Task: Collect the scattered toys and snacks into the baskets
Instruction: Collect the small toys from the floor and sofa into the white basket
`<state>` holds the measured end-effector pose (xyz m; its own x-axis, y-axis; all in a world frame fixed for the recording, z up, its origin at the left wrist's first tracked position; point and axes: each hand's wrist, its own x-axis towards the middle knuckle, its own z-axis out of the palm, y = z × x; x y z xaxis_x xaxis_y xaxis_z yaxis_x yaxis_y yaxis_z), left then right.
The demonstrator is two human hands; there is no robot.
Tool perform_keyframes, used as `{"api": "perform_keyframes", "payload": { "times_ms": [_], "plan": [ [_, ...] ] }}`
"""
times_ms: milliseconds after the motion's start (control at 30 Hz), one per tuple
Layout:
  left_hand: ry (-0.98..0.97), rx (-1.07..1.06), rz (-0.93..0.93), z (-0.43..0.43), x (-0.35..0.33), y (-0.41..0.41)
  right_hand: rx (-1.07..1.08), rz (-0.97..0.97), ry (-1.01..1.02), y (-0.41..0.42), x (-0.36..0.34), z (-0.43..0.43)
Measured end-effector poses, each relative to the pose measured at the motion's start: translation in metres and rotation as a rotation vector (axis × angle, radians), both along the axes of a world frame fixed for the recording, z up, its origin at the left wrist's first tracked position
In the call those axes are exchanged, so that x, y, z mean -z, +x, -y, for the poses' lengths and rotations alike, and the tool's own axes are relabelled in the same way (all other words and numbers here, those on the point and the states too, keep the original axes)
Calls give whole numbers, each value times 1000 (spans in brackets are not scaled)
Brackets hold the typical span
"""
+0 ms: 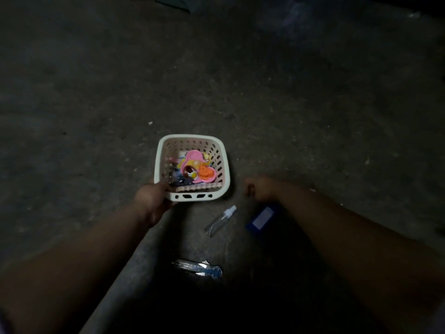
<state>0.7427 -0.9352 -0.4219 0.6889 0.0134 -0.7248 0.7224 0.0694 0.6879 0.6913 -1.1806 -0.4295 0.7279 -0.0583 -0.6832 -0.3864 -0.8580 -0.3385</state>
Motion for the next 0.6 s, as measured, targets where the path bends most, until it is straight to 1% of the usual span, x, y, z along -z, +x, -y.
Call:
{"api": "perform_keyframes", "payload": {
  "times_ms": [33,67,100,167,267,333,367,500,533,600],
  "plan": [
    [9,-7,4,0,1,1,-157,-148,-110,-7,14,3],
    [14,-17,8,1,2,0,-304,-229,-222,-17,28,6],
    [5,-33,13,2,1,1,-417,-241,-313,-24,39,8],
    [-28,-74,8,5,2,0,-543,-176,-402,-36,56,9],
    [-57,-98,2,8,5,1,-598,-50,-447,-44,74,11],
    [-48,-96,2,9,7,3,-579,7,-439,-44,80,11],
    [-49,-99,3,10,6,4,-528,39,-402,-42,80,11],
    [-53,-122,-9,8,9,5,-213,248,-105,-35,61,-7],
    [-37,-114,-6,7,9,5,-163,302,-55,-33,53,-17],
    [2,-103,1,3,8,5,-131,395,64,-32,43,-43]
  ]
}}
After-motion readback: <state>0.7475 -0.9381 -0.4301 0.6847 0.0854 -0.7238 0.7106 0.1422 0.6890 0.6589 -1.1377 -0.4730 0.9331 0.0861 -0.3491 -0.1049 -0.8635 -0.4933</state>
